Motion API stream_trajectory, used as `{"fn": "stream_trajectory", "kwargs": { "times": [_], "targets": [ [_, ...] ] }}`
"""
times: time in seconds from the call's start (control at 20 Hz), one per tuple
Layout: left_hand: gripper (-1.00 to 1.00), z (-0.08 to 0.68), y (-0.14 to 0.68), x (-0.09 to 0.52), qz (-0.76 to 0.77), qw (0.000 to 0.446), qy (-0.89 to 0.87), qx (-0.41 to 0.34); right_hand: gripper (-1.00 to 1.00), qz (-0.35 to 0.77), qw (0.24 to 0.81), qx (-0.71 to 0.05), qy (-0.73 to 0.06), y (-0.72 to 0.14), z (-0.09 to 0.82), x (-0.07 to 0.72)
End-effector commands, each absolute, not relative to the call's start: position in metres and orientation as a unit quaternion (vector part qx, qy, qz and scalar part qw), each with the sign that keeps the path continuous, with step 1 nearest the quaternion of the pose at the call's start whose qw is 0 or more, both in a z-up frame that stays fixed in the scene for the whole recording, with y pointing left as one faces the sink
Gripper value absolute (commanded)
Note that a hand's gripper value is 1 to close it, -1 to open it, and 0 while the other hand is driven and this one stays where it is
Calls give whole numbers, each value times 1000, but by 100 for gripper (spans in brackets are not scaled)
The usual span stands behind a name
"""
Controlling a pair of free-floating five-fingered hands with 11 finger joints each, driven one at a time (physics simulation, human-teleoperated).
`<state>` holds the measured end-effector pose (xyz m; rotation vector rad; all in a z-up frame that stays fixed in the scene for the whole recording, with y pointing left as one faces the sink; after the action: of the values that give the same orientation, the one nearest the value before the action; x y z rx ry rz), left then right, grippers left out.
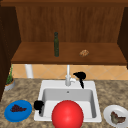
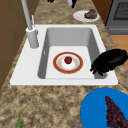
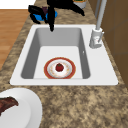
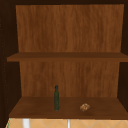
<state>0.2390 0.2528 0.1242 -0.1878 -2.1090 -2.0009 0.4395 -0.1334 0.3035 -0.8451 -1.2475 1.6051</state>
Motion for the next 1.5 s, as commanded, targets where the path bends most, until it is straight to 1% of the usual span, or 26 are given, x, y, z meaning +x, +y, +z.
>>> {"fn": "stream_trajectory", "kwargs": {
  "times": [0.0,0.15,0.25,0.35,0.55,0.65,1.45],
  "targets": [
    [0,124,253,239,-682,114,-719,-64,-100,637,471,-357,-495,-133,306,461],
    [0,124,253,239,-682,114,-719,-64,-100,632,472,-368,-492,-133,312,468],
    [0,124,253,239,-682,114,-719,-64,-100,628,489,-358,-488,-134,312,473],
    [0,124,253,239,-682,114,-719,-64,-100,653,493,-334,-467,-134,304,486],
    [0,124,253,239,-682,114,-719,-64,-100,674,494,-335,-436,-122,291,504],
    [0,124,253,239,-682,114,-719,-64,-100,686,498,-324,-421,-124,289,516],
    [0,124,253,239,-682,114,-719,-64,-100,729,591,-202,-281,-120,257,588]
  ]
}}
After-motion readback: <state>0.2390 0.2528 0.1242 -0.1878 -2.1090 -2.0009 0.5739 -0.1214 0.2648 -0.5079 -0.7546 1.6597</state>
